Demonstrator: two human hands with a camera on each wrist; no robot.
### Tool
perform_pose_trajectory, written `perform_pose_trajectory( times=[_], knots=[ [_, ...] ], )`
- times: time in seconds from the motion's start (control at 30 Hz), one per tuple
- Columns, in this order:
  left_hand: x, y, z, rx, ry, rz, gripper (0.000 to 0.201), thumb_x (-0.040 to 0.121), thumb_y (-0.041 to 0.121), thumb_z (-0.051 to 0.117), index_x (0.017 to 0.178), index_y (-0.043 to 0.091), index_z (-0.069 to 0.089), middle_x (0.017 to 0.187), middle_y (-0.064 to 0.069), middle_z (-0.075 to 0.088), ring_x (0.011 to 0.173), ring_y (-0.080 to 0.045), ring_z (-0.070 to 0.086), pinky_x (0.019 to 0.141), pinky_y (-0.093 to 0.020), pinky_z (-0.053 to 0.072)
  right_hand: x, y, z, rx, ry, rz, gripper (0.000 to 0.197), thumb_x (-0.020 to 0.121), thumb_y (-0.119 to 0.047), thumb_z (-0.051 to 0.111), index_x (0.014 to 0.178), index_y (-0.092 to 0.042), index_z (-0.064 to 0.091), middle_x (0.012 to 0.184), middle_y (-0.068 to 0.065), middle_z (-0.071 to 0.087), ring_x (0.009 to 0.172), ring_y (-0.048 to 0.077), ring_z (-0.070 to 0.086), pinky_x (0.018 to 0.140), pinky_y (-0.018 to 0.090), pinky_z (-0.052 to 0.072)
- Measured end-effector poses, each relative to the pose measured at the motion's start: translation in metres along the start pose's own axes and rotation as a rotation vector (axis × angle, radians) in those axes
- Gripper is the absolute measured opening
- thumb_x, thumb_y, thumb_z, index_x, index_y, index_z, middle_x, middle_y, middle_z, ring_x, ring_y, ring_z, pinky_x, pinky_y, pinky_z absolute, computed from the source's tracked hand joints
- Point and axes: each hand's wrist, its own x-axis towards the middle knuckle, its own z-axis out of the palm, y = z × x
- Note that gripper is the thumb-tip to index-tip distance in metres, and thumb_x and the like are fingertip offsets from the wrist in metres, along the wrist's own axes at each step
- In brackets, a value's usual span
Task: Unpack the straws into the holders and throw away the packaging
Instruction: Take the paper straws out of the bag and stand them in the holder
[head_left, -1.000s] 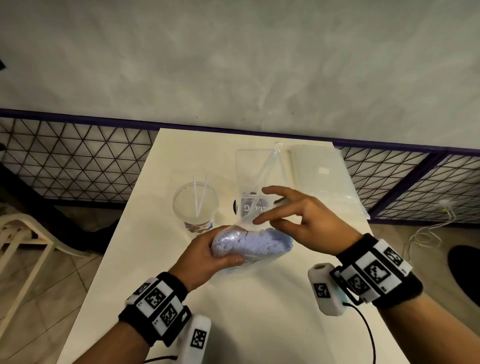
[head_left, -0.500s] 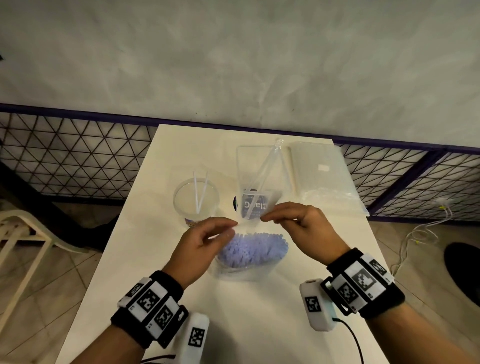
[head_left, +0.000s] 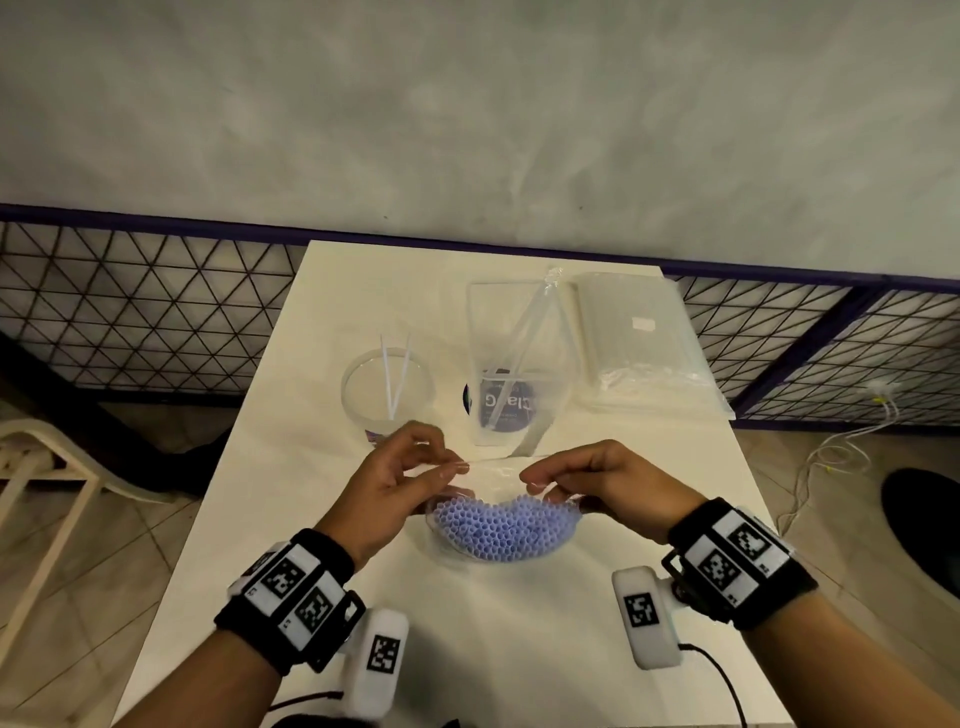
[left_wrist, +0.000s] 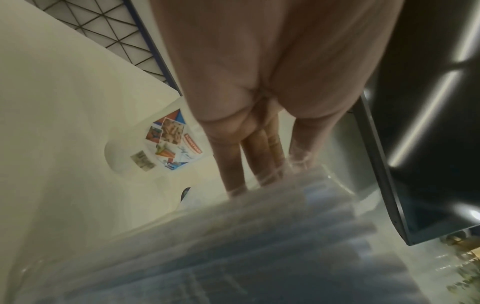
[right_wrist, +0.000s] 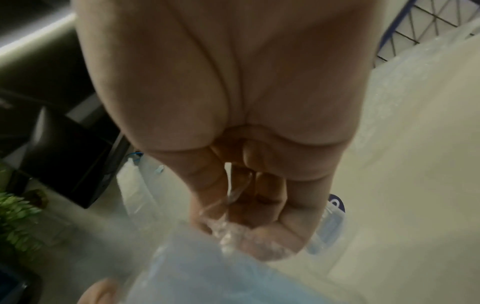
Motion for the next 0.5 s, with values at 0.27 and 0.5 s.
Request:
perform_pose_trajectory(
  times=[0.27, 0.5],
  knots=[
    [0.001, -0.013, -0.010, 0.145, -0.015, -0.052, 0.023, 0.089, 0.003, 0.059, 0.084, 0.015, 0.077, 0.104, -0.005, 0.074, 0.107, -0.023, 0.066, 0.097, -0.036, 0.047, 0.006, -0.004, 0.006, -0.029, -0.021, 0.072, 0.037, 0.093, -0.003, 0.049, 0.107, -0.023, 0.077, 0.116, -0.002, 0.073, 0.107, 0.021, 0.065, 0.103, 0.042, 0.047],
    [-0.013, -0.017, -0.019, 0.390, -0.379, -0.117, 0.088, 0.058, 0.035, 0.089, 0.134, 0.041, 0.045, 0.139, 0.019, 0.050, 0.130, 0.001, 0.046, 0.108, -0.022, 0.037, -0.011, 0.018, -0.002, -0.203, -0.284, 0.016, 0.095, 0.074, 0.002, 0.067, 0.144, -0.053, 0.033, 0.146, -0.023, 0.044, 0.137, 0.000, 0.038, 0.112, 0.042, 0.042]
  ],
)
